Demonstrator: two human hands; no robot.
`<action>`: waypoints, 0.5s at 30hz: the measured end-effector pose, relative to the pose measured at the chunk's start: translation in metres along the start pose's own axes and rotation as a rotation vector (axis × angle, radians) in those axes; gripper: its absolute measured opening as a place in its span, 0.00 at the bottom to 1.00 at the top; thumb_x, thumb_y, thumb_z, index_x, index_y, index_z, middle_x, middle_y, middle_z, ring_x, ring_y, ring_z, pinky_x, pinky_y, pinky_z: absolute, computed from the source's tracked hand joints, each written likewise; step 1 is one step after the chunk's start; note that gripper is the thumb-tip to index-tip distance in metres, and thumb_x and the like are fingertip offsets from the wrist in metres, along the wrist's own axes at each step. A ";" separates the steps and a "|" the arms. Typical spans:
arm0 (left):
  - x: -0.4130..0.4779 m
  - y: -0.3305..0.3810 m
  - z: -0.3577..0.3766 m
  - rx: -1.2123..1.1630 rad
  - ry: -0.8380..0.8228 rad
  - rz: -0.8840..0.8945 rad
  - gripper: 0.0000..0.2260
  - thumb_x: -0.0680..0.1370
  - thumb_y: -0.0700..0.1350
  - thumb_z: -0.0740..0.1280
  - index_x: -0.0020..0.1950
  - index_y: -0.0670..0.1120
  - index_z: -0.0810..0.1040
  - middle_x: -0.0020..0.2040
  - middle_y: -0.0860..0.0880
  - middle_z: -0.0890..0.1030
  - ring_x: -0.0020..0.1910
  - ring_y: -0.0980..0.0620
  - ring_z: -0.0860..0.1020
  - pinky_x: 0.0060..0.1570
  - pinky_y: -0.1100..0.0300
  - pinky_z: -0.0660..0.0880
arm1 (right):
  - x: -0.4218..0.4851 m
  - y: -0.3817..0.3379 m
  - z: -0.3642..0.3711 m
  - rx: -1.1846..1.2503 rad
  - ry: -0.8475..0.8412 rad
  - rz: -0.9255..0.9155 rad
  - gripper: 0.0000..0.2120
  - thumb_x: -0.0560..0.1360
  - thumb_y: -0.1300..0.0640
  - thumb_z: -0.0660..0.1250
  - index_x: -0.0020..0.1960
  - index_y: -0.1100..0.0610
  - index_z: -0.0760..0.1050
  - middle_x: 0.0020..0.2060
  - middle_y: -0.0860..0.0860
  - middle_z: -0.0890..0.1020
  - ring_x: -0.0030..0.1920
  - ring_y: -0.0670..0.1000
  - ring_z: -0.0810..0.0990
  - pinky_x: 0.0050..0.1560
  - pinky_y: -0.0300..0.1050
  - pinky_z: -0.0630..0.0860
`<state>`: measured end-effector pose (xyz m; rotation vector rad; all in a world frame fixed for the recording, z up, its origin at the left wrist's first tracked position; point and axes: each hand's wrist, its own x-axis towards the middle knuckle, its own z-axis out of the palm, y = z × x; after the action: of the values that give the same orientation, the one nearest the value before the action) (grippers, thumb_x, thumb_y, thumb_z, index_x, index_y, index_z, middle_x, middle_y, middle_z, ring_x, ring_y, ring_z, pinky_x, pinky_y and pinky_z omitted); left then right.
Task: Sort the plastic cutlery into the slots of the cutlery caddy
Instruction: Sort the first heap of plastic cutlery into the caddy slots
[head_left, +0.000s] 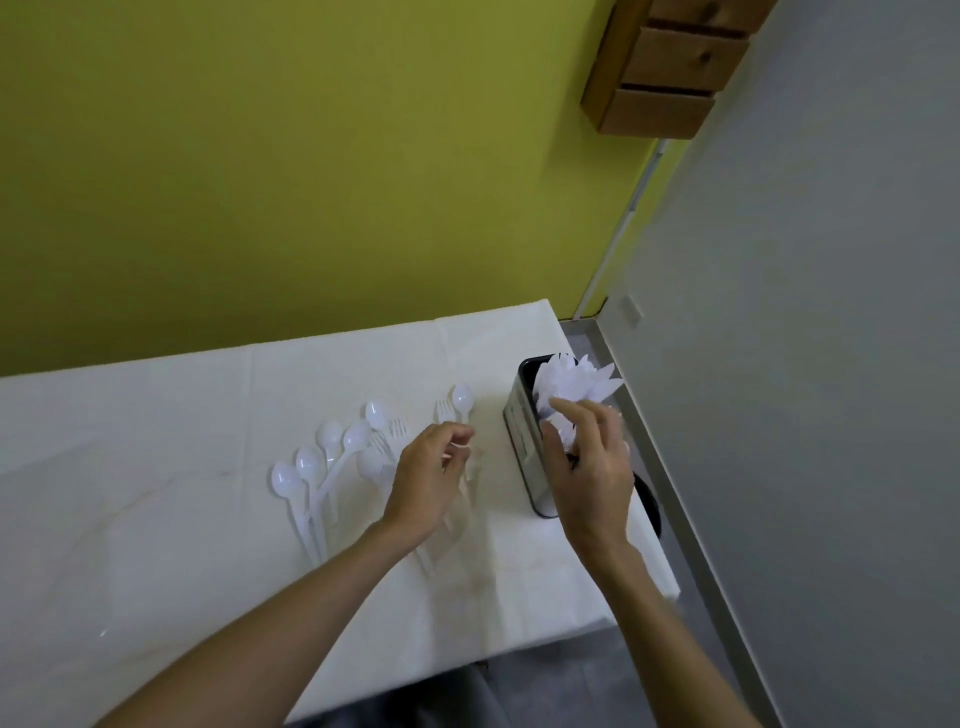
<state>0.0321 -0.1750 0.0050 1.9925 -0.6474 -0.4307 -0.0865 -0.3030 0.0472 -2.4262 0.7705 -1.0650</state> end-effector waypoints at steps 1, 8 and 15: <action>-0.003 -0.010 -0.006 0.010 0.050 -0.062 0.08 0.78 0.37 0.66 0.55 0.45 0.80 0.50 0.51 0.81 0.46 0.57 0.79 0.44 0.74 0.72 | -0.001 -0.006 0.008 0.056 -0.058 -0.024 0.06 0.75 0.61 0.71 0.53 0.57 0.80 0.47 0.50 0.81 0.40 0.47 0.78 0.35 0.44 0.76; -0.037 -0.075 -0.044 0.150 0.148 -0.477 0.06 0.76 0.46 0.70 0.46 0.44 0.76 0.42 0.50 0.80 0.42 0.53 0.77 0.38 0.65 0.69 | -0.044 -0.015 0.081 0.035 -0.794 0.225 0.06 0.77 0.54 0.69 0.49 0.56 0.79 0.44 0.50 0.82 0.42 0.48 0.79 0.41 0.41 0.77; -0.039 -0.078 -0.033 0.247 -0.002 -0.580 0.17 0.72 0.53 0.73 0.33 0.44 0.72 0.30 0.48 0.74 0.29 0.51 0.72 0.33 0.58 0.68 | -0.060 -0.029 0.121 -0.069 -0.804 0.381 0.08 0.77 0.51 0.67 0.51 0.55 0.75 0.46 0.50 0.80 0.45 0.51 0.79 0.45 0.50 0.80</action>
<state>0.0395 -0.0975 -0.0460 2.4087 -0.1094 -0.7241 -0.0186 -0.2289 -0.0478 -2.3189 0.9081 0.1001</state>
